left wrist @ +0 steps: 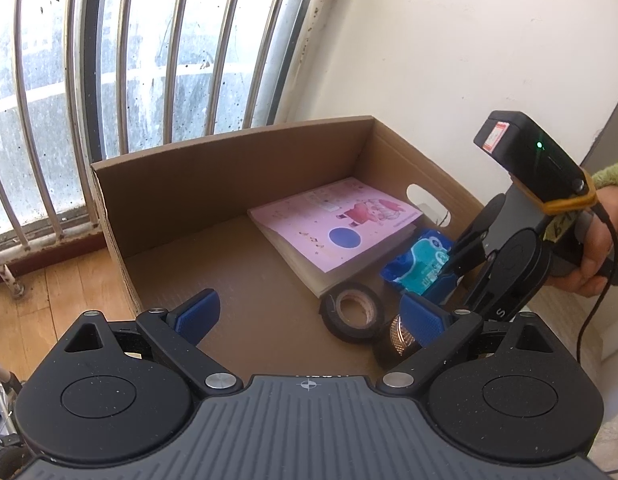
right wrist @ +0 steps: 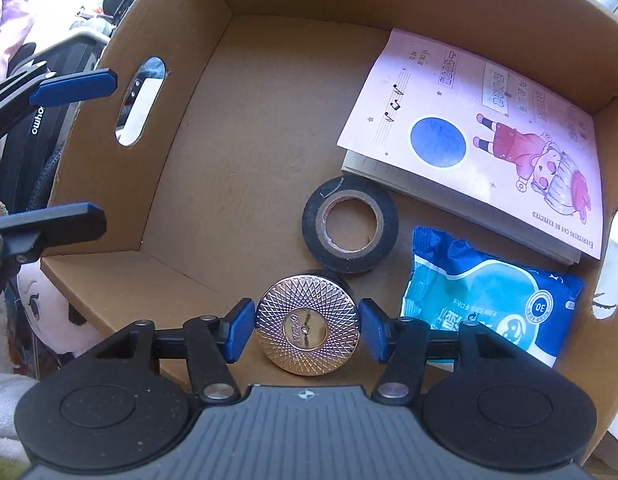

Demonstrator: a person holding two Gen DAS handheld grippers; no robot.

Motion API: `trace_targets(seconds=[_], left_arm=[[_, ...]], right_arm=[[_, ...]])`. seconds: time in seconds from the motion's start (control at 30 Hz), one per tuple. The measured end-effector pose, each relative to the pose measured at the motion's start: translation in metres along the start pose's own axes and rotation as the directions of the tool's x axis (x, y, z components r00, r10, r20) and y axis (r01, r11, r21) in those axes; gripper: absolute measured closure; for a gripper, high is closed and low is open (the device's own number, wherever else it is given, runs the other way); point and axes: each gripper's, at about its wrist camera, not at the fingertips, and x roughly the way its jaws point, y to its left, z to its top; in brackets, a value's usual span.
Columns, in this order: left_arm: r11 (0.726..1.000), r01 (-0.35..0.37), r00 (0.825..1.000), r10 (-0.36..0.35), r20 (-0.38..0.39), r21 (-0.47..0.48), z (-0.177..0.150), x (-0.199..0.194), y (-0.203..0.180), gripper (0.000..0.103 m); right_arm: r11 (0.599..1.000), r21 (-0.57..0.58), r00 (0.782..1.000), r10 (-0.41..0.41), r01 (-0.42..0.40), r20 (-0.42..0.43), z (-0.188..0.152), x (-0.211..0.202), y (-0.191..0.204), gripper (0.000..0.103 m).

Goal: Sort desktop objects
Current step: 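Open both tools and withdraw them from the box, then move both tools to the plush doll in the red shirt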

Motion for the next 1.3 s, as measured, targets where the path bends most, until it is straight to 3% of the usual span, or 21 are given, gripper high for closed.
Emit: trace_targets(seconds=[0.17, 0.37, 0.43, 0.5, 0.57, 0.63, 0.73, 0.77, 0.8, 0.83, 0.9, 0.93, 1.0, 1.07, 1.13, 1.3], left_arm=[[1.000, -0.005, 1.000, 0.005, 0.006, -0.006, 0.000, -0.001, 0.003, 0.005], [1.000, -0.002, 1.000, 0.003, 0.012, -0.020, -0.002, -0.002, 0.006, 0.005], [1.000, -0.008, 1.000, 0.008, 0.008, -0.023, -0.004, -0.003, 0.007, 0.005], [0.999, -0.017, 1.000, 0.018, 0.006, -0.028, -0.005, -0.005, 0.007, 0.005], [0.999, -0.030, 0.999, 0.030, 0.012, -0.032, -0.006, -0.009, 0.006, 0.005], [0.999, -0.046, 0.998, 0.047, 0.035, -0.025, -0.006, -0.015, 0.000, 0.005], [0.997, -0.082, 0.993, 0.081, 0.091, 0.010, -0.007, -0.026, -0.016, 0.003], [0.995, -0.096, 0.989, 0.092, 0.115, 0.028, -0.008, -0.031, -0.023, 0.002], [0.993, -0.111, 0.985, 0.104, 0.140, 0.040, -0.010, -0.036, -0.029, 0.002], [0.990, -0.127, 0.978, 0.116, 0.171, 0.055, -0.012, -0.043, -0.037, 0.001], [0.985, -0.150, 0.967, 0.130, 0.221, 0.080, -0.018, -0.058, -0.050, 0.000], [0.983, -0.162, 0.958, 0.135, 0.252, 0.086, -0.022, -0.066, -0.057, 0.000], [0.977, -0.194, 0.938, 0.160, 0.306, 0.084, -0.032, -0.082, -0.069, 0.000], [0.974, -0.217, 0.920, 0.181, 0.346, 0.068, -0.045, -0.099, -0.081, 0.000], [0.975, -0.218, 0.911, 0.186, 0.368, 0.045, -0.059, -0.117, -0.090, 0.000], [0.962, -0.256, 0.873, 0.273, 0.405, -0.097, -0.104, -0.160, -0.101, 0.000]], right_arm=[[1.000, -0.027, 0.992, -0.019, 0.016, -0.128, 0.021, 0.018, 0.004, 0.042], [0.999, -0.039, 0.989, -0.042, 0.037, -0.141, 0.026, 0.033, 0.009, 0.040], [0.998, -0.051, 0.992, -0.054, 0.049, -0.111, 0.019, 0.024, 0.013, 0.038], [0.997, -0.056, 0.996, -0.064, 0.061, -0.055, 0.007, 0.009, 0.018, 0.027], [0.995, -0.062, 0.996, -0.076, 0.080, 0.056, -0.011, -0.015, 0.023, 0.025], [0.995, -0.051, 0.980, -0.080, 0.091, 0.183, -0.033, -0.042, 0.028, 0.020], [0.995, 0.021, 0.891, -0.101, 0.102, 0.444, -0.063, -0.078, 0.027, 0.011], [0.996, 0.034, 0.841, -0.086, 0.080, 0.535, -0.071, -0.078, 0.024, 0.010], [0.997, 0.039, 0.794, -0.073, 0.062, 0.603, -0.095, -0.088, 0.028, 0.006], [0.998, 0.047, 0.734, -0.062, 0.042, 0.676, -0.126, -0.095, 0.037, 0.002], [0.998, 0.058, 0.646, -0.060, 0.026, 0.761, -0.167, -0.081, 0.032, 0.000], [0.998, 0.065, 0.607, -0.068, 0.027, 0.792, -0.189, -0.095, 0.036, 0.000], [0.995, 0.089, 0.548, -0.098, 0.044, 0.831, -0.228, -0.104, 0.051, 0.000], [0.992, 0.113, 0.514, -0.129, 0.061, 0.848, -0.247, -0.072, 0.062, 0.000], [0.987, 0.135, 0.508, -0.159, 0.085, 0.847, -0.261, -0.046, 0.072, 0.000], [0.982, 0.152, 0.525, -0.189, 0.113, 0.830, -0.275, -0.014, 0.094, 0.000]])
